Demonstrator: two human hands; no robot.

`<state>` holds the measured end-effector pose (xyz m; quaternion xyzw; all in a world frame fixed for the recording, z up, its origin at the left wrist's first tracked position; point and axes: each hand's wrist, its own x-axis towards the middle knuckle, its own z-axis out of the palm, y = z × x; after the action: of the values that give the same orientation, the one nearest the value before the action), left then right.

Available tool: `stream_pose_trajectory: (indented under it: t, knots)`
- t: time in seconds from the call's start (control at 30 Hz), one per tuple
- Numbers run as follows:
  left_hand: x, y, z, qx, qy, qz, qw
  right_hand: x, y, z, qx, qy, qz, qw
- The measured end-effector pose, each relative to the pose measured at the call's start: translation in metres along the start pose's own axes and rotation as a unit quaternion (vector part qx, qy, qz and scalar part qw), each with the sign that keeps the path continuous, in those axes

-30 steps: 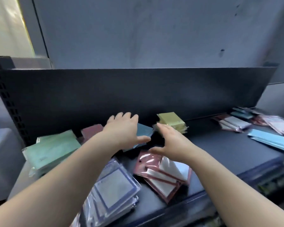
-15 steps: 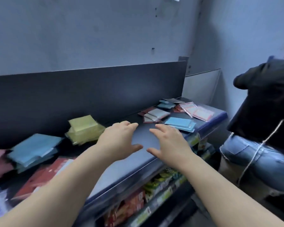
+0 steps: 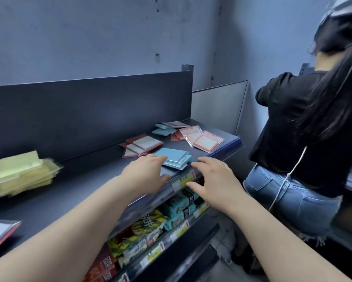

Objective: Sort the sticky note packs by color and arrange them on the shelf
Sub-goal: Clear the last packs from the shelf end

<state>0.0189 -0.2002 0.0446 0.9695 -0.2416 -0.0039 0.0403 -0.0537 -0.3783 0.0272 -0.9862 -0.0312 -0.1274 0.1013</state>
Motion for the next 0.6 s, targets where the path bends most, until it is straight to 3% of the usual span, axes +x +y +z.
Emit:
stream_pose_trajectory:
  t: [0.6]
  knots:
    - [0.173, -0.034, 0.007, 0.098, -0.236, 0.077, 0.964, 0.149, 0.114, 0.039, -0.003, -0.070, 0.104, 0.992]
